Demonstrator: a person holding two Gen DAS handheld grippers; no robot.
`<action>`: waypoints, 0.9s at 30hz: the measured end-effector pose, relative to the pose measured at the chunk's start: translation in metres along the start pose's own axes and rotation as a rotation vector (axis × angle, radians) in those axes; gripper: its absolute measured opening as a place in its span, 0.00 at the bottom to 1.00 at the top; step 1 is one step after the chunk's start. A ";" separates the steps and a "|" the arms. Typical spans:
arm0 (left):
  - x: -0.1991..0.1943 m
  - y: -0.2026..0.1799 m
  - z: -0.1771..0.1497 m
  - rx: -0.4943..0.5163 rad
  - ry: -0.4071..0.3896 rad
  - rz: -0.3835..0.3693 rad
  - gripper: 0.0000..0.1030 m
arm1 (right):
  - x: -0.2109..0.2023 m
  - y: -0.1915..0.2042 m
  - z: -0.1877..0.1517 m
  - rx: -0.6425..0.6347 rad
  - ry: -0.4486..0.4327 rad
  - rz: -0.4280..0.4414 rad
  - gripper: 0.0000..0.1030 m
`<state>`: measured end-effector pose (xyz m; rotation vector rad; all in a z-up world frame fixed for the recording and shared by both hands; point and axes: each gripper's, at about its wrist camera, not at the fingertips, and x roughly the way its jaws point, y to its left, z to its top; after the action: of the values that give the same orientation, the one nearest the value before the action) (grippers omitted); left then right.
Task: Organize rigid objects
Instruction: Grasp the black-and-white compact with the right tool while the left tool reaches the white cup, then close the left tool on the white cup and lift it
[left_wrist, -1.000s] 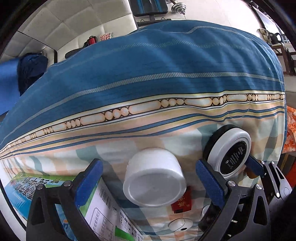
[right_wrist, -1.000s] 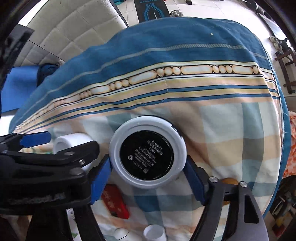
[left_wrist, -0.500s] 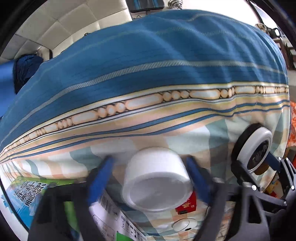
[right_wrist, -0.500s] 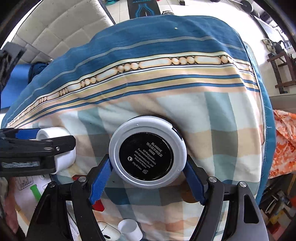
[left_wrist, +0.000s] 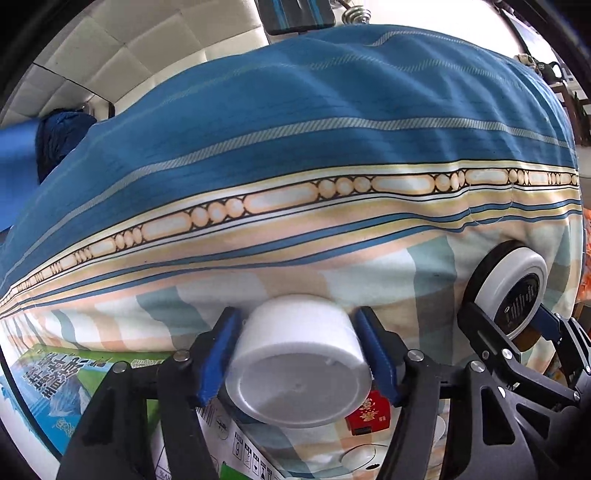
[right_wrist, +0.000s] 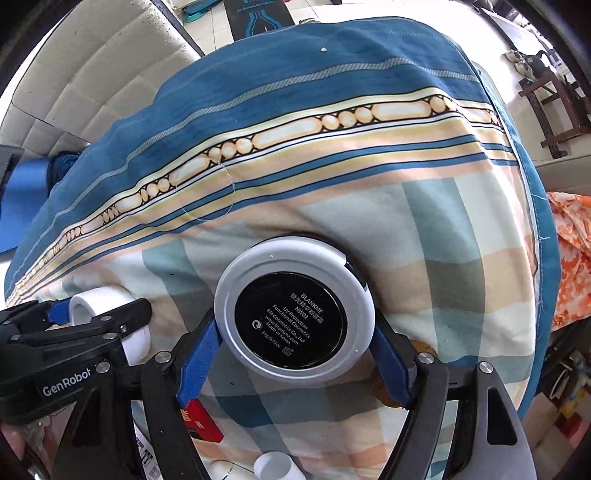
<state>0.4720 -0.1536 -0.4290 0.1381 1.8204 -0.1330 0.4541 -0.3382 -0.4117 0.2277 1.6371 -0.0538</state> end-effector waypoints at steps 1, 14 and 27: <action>-0.001 -0.003 -0.003 -0.001 -0.003 0.000 0.61 | -0.001 0.002 -0.001 -0.002 -0.001 0.001 0.76; -0.045 -0.012 -0.031 0.036 -0.085 -0.035 0.55 | -0.057 0.005 -0.019 -0.038 -0.060 0.000 0.76; -0.026 -0.009 -0.012 0.023 0.032 -0.209 0.47 | -0.061 0.002 -0.046 -0.022 -0.059 0.010 0.76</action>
<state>0.4652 -0.1611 -0.4007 -0.0340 1.8632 -0.3009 0.4129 -0.3356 -0.3468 0.2159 1.5765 -0.0348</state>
